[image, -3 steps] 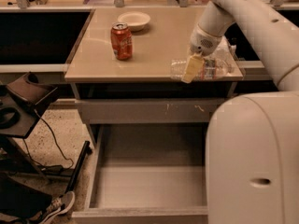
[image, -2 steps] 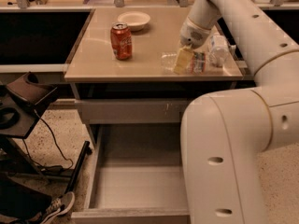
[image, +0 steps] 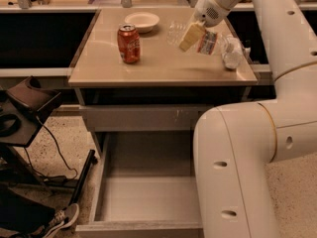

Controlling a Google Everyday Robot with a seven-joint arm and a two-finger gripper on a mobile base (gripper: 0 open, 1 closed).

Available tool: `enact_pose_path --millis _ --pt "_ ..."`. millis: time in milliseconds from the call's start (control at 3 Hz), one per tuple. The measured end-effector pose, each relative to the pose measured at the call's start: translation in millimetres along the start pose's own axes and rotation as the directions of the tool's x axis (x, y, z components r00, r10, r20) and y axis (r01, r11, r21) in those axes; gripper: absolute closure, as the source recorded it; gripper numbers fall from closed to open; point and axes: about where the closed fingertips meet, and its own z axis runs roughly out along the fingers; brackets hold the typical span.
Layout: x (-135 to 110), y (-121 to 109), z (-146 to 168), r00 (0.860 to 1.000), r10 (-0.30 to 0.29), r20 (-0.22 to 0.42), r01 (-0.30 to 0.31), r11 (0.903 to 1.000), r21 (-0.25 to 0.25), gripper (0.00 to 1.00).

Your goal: Pick water bottle from middle drawer and place on counter

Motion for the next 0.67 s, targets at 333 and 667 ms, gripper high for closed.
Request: enact_pose_path --millis 333,667 --pt "0 -31 3 0.992 0.059 0.111 -0.068 0.9943 0.082 1.00" --pt "6 -53 35 0.980 0.106 0.166 -0.124 0.9872 0.101 1.00"
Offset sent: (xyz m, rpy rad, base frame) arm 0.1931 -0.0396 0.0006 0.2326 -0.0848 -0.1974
